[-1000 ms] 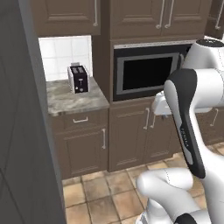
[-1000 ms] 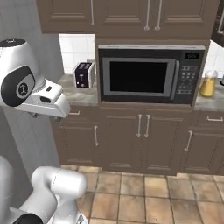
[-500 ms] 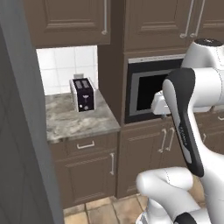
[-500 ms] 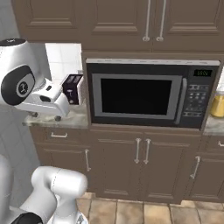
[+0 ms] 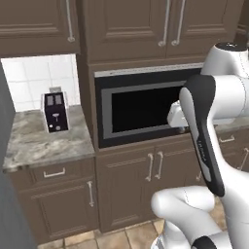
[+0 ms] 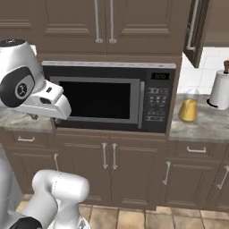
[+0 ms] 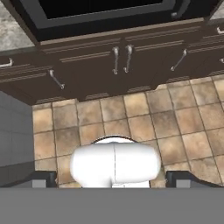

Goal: There is a tray on the dining counter. Grab the cup, mug, and pitcher and place them on the tray. The pitcher may be placed next to the tray if it cannot fit the tray.

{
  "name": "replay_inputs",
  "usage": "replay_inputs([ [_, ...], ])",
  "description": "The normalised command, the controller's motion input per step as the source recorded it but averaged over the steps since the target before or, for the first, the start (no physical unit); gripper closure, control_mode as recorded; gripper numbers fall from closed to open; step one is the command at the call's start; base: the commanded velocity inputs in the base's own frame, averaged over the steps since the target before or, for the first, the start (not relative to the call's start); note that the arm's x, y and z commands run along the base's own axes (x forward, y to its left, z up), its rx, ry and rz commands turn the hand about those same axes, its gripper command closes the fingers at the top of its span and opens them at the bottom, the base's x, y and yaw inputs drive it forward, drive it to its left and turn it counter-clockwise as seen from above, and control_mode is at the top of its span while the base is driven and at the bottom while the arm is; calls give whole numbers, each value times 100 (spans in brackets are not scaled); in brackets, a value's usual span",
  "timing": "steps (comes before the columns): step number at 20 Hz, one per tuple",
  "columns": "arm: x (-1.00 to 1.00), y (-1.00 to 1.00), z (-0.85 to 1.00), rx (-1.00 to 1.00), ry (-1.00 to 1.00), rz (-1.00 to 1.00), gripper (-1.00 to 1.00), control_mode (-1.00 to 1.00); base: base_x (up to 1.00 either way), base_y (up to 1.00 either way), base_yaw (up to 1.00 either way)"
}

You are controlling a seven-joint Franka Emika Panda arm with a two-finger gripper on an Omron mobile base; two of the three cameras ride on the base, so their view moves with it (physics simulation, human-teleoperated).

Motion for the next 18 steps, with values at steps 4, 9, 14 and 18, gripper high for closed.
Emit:
replay_inputs([
  [4,0,0,0,0,0,0,-100,100,0,-100,0],
  [9,0,0,0,0,0,0,-100,100,0,-100,0],
  [14,0,0,0,0,0,0,-100,100,0,-100,0],
  [18,0,0,0,0,0,0,-100,100,0,-100,0],
])
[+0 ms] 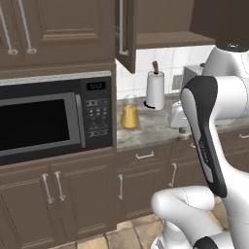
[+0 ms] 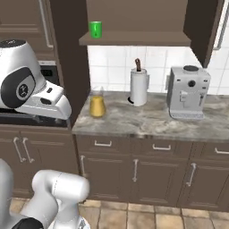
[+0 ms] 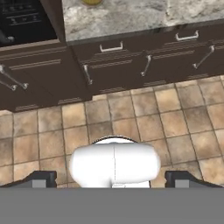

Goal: There is a tray on the dining counter. Grab the cup, mug, and pitcher and place them on the tray. The pitcher may be placed next to the tray if it cannot fit the tray.

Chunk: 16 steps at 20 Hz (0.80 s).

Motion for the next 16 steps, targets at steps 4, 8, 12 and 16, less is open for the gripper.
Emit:
replay_inputs([
  [4,0,0,0,0,0,0,-100,100,0,-100,0],
  [8,0,0,0,0,0,0,-100,100,22,-46,0],
  [12,0,0,0,0,0,0,-100,100,80,15,0],
  [16,0,0,0,0,0,0,-100,100,89,60,6],
])
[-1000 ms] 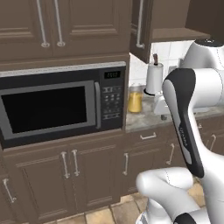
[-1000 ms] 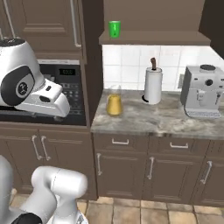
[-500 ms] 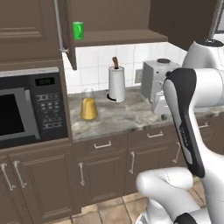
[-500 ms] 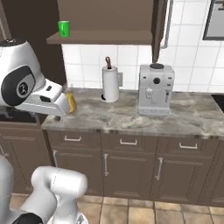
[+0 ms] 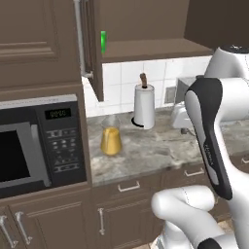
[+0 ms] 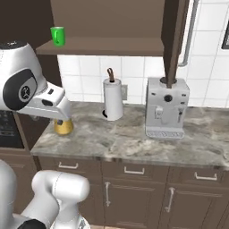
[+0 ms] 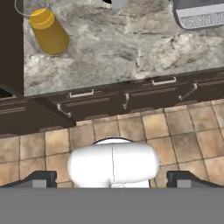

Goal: There is a tray on the dining counter. Grab the cup, mug, and pitcher and place them on the tray. The pitcher may be placed next to the tray if it cannot fit the tray.

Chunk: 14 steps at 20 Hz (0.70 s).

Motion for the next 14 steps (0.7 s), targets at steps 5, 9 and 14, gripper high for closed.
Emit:
replay_inputs([
  [5,0,0,0,0,0,0,-100,100,70,27,25],
  [9,0,0,0,0,0,0,-100,100,36,4,28],
  [14,0,0,0,0,0,0,-100,100,14,0,7],
])
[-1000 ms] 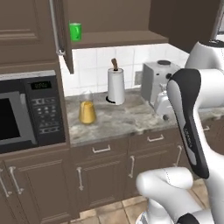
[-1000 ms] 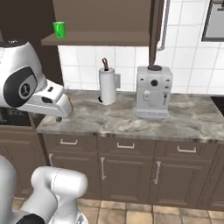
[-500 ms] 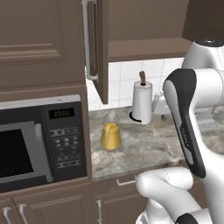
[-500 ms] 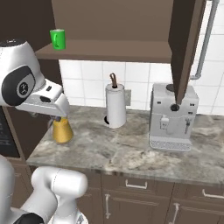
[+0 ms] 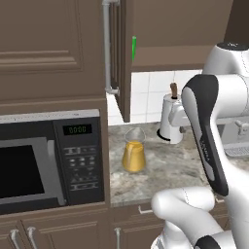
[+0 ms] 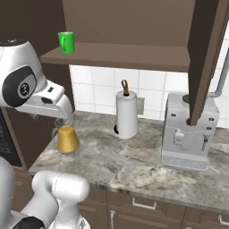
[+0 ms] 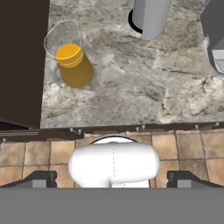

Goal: There is a tray on the dining counter. Grab the cup, mug, and pitcher and place them on the tray. The pitcher may be placed next to the tray if it cannot fit the tray.

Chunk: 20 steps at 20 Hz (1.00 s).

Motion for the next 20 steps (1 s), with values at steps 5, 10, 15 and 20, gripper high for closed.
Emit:
replay_inputs([
  [5,0,0,0,0,0,0,-100,100,1,0,0],
  [10,0,0,0,0,0,0,-100,100,31,0,0],
  [15,0,0,0,0,0,0,-100,100,56,0,0],
  [20,0,0,0,0,0,0,-100,100,31,0,0],
])
